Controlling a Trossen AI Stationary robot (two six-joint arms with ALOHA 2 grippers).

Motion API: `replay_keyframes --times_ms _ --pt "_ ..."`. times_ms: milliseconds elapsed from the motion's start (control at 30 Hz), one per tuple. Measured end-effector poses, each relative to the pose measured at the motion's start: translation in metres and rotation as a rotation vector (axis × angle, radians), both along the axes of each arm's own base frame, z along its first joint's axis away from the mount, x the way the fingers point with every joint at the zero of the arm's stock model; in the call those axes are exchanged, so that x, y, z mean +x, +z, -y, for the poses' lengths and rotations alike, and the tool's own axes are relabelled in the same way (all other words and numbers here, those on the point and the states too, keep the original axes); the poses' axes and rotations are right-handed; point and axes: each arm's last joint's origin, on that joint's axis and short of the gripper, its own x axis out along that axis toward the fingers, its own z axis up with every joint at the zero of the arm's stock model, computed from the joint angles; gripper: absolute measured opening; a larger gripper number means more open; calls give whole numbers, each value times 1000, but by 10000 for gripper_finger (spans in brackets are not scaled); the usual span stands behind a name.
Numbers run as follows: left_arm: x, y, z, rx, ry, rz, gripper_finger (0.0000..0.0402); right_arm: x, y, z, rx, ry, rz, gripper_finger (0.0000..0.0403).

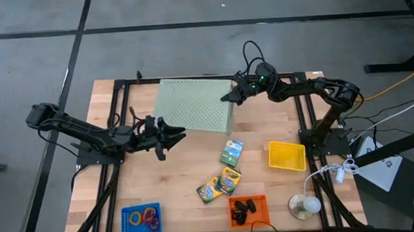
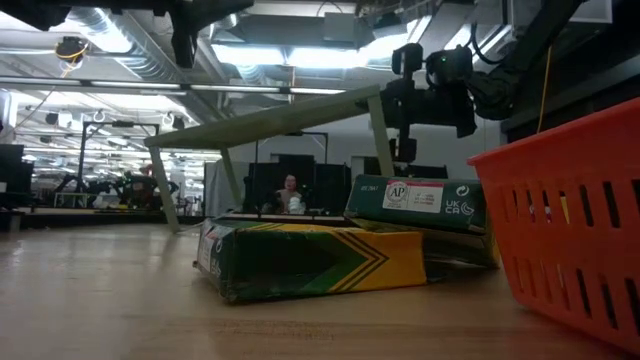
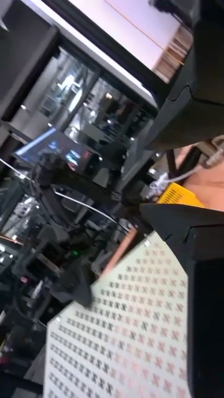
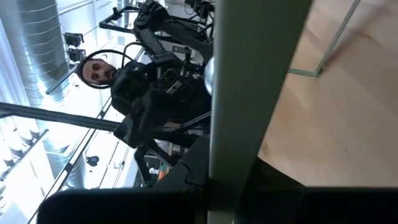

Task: Pick & Place Office Desk Supplies
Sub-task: Adjust the shelf

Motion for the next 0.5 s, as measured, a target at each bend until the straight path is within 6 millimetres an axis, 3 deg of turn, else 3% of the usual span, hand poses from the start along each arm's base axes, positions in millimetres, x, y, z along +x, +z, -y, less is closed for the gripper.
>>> replay_keyframes --times_ms 367,500 --pt "0 1 0 -76 -15 26 145 -4 -32 18 75 58 -77 28" --pt "0 1 0 -83 -23 28 145 -8 -40 24 57 52 -85 54"
